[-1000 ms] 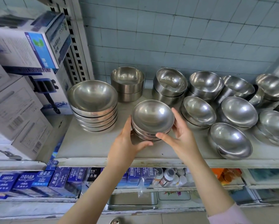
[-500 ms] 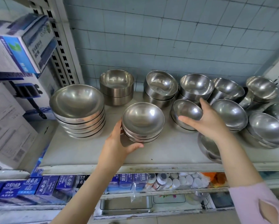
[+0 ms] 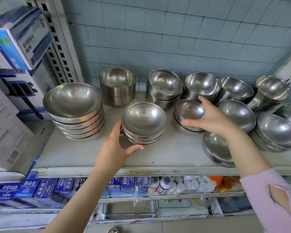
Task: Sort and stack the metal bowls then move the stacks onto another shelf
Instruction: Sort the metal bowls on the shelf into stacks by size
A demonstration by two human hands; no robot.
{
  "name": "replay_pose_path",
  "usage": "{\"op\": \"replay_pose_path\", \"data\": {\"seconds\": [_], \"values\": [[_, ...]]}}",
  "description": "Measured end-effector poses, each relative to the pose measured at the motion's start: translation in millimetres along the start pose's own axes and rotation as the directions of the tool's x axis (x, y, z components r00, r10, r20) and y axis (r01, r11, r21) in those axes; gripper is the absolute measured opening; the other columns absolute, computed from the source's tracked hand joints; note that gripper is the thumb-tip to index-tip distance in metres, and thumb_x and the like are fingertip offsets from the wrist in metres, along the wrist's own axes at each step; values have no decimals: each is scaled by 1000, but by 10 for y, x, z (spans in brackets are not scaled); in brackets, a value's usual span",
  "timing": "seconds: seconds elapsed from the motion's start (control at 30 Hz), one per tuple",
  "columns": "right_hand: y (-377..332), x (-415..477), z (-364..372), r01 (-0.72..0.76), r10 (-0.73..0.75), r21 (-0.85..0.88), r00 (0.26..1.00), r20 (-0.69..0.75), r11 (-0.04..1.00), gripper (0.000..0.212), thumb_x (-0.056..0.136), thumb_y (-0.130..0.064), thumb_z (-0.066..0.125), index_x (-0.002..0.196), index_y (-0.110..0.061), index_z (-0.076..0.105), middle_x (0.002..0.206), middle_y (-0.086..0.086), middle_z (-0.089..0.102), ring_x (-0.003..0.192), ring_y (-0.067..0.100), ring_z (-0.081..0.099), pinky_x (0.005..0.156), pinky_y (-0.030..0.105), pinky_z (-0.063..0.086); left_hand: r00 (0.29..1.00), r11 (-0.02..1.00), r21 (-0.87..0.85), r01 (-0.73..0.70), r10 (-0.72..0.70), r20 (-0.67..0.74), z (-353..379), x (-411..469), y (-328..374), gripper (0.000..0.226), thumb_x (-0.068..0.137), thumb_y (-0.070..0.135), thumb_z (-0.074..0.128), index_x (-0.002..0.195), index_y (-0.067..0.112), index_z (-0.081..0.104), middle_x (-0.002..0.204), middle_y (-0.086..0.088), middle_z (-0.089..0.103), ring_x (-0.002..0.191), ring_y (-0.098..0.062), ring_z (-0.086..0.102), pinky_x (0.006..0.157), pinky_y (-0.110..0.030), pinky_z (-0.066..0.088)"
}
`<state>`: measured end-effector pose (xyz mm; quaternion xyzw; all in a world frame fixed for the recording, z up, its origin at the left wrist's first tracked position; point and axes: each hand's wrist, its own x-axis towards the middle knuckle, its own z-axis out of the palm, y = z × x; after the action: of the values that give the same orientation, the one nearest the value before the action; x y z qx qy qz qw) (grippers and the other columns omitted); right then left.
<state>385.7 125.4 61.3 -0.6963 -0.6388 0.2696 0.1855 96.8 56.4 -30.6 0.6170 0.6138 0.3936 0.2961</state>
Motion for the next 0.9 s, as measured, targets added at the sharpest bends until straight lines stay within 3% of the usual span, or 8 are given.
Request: {"op": "replay_pose_path", "data": {"seconds": [0.17,0.27,0.37,0.6,0.9], "values": [[-309,-225,-204,143,-143,-2,983,-116,990,123,54,-64,84,156,-36,22,161,-13,29,148,11,28,114,33,29,1000,1000,-4,-17,17,19,-12,-2,24,102,55,57,78,143,33,32,119,11,63,104,2,52,86,-21,40],[-690,-313,-201,259,-258,7,964,-60,966,116,59,-60,84,155,-39,23,159,-19,29,145,3,28,106,23,26,1000,1000,9,-9,9,12,0,-1,10,104,54,61,76,143,35,30,122,10,64,110,-5,57,87,-24,44],[-988,-320,-8,337,-338,20,940,49,941,117,57,-61,85,155,-41,24,158,-22,29,143,0,29,105,21,26,1000,999,42,-4,5,-11,4,-1,-6,107,49,75,71,142,40,28,123,7,65,114,-16,60,91,-38,51],[-1065,-274,436,373,-360,-46,915,184,927,124,57,-54,90,156,-39,18,161,-13,29,146,9,28,111,25,29,1000,999,45,-6,7,-12,-2,6,-16,102,54,69,75,140,33,34,124,7,64,115,-18,59,89,-35,50],[-1048,-249,537,394,-370,-108,909,191,913,127,56,-56,90,158,-34,17,163,-8,24,150,13,19,120,34,25,1000,997,79,-3,4,-24,9,13,-37,100,55,66,77,140,33,34,122,5,65,112,-19,60,84,-31,48]]}}
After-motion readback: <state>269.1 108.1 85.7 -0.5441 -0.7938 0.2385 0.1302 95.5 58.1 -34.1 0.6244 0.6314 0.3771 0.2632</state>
